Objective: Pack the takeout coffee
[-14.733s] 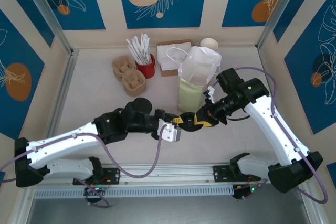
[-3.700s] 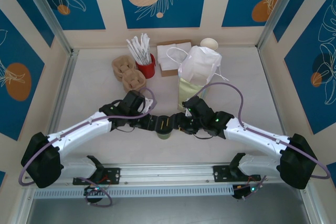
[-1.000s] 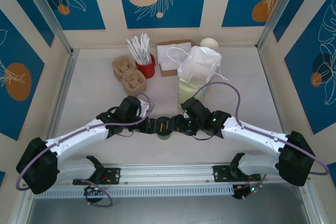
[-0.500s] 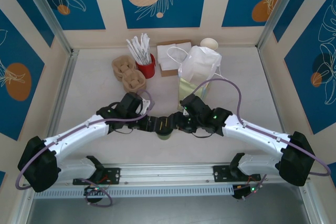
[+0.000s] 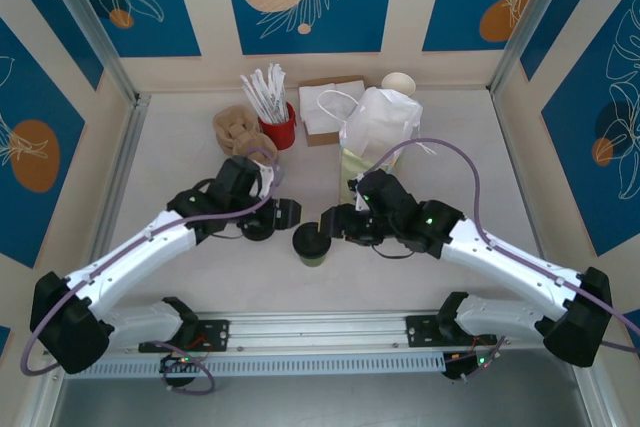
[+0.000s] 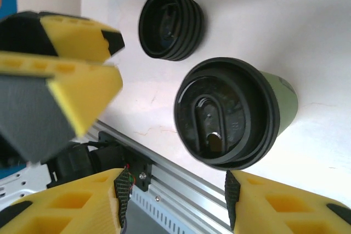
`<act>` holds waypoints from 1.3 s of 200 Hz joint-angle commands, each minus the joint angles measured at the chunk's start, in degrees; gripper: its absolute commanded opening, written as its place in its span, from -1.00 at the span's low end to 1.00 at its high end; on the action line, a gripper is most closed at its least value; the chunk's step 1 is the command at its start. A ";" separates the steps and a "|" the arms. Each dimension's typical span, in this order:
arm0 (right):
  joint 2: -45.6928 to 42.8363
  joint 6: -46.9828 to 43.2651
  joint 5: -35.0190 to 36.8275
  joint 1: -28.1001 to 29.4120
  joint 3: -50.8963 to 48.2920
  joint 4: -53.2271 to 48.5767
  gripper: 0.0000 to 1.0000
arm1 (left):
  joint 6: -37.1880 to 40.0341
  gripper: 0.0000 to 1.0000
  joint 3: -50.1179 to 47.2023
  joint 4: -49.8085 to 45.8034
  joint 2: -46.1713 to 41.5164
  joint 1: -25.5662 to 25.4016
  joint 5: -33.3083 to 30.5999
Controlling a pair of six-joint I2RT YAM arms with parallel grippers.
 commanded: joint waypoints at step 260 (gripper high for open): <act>-1.99 -15.59 -19.87 -33.62 17.62 -4.33 0.03 | -8.85 0.16 7.40 20.94 22.83 32.07 2.35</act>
